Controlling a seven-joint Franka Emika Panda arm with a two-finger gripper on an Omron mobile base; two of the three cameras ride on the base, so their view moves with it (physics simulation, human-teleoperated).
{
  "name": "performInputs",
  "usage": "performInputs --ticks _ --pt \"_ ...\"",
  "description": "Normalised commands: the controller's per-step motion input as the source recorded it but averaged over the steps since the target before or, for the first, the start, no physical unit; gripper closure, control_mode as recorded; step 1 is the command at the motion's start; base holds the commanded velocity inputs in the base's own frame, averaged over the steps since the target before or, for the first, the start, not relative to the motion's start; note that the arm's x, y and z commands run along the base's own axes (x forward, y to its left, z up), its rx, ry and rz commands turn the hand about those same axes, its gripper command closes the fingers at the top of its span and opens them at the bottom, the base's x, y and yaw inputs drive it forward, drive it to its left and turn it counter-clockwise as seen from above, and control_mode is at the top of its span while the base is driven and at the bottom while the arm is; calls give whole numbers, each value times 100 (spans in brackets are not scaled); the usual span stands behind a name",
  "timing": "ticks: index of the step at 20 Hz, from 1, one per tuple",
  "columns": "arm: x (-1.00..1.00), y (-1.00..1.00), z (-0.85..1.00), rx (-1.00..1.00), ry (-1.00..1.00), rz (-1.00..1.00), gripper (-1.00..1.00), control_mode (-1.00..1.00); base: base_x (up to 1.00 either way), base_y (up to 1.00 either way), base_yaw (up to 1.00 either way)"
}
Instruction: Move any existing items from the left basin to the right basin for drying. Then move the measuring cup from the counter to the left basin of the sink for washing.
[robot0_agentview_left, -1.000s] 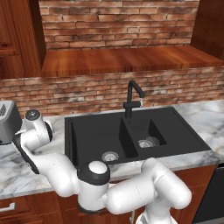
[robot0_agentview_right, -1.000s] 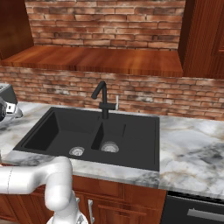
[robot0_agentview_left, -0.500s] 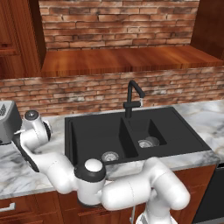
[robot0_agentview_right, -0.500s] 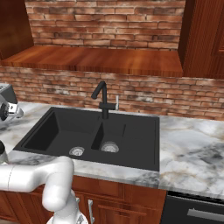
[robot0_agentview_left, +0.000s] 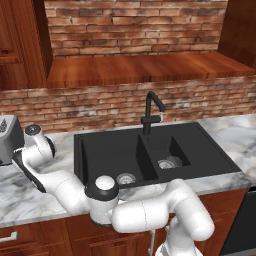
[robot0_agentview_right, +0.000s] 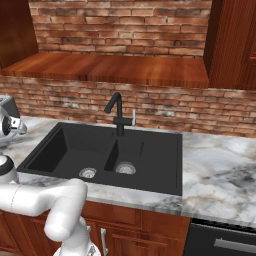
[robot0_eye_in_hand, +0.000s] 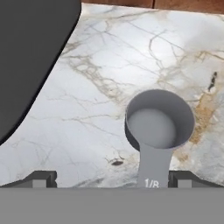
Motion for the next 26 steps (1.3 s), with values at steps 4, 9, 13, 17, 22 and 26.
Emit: performInputs --ticks 4,9,13,17,22,26 --pt "0 0 -9 0 1 -4 -100 -100 0 0 0" --pt "-6 0 -12 2 1 -6 -100 -100 0 0 0" --pt "-19 -2 -15 4 0 -9 -100 -100 0 0 0" --pt "-4 -1 -12 3 1 -8 -100 -100 0 0 0" --pt "0 -2 -16 2 1 -6 -100 -100 0 0 0" --pt "0 -1 -21 2 1 -2 100 -100 0 0 0"
